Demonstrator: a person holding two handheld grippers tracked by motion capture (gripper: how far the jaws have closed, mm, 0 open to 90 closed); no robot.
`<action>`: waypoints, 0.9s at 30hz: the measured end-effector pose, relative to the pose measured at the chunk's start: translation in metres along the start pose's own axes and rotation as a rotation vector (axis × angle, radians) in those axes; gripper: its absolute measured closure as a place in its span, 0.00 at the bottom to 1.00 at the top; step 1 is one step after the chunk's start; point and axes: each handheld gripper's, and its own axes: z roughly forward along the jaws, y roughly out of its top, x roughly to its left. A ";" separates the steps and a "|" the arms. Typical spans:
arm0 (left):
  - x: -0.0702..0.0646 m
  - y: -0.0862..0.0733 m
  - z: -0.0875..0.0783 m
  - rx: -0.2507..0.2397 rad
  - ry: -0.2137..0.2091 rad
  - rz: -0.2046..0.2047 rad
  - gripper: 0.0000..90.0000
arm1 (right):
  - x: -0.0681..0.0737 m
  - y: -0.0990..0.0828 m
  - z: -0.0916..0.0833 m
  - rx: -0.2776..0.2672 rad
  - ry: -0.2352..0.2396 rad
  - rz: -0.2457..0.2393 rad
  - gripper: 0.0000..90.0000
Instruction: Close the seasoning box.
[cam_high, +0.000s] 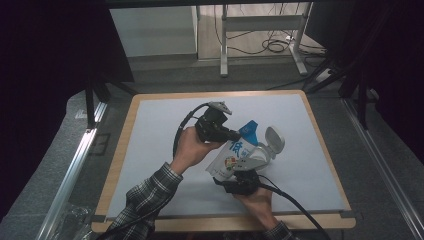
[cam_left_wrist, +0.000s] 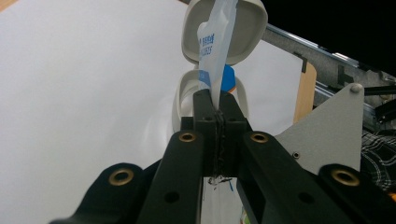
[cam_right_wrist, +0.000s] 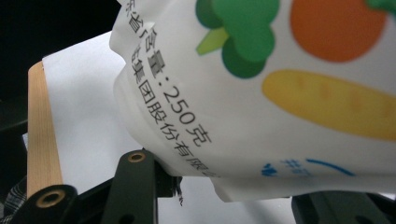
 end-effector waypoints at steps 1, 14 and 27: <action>0.000 0.000 0.000 -0.004 -0.002 -0.001 0.99 | 0.000 0.000 0.000 0.001 -0.001 0.000 0.62; 0.000 -0.006 -0.008 -0.035 -0.027 -0.010 0.99 | -0.002 0.000 -0.001 0.017 -0.009 0.006 0.59; -0.002 -0.008 -0.018 -0.067 -0.026 -0.002 0.99 | -0.004 0.000 -0.002 0.040 -0.013 0.018 0.56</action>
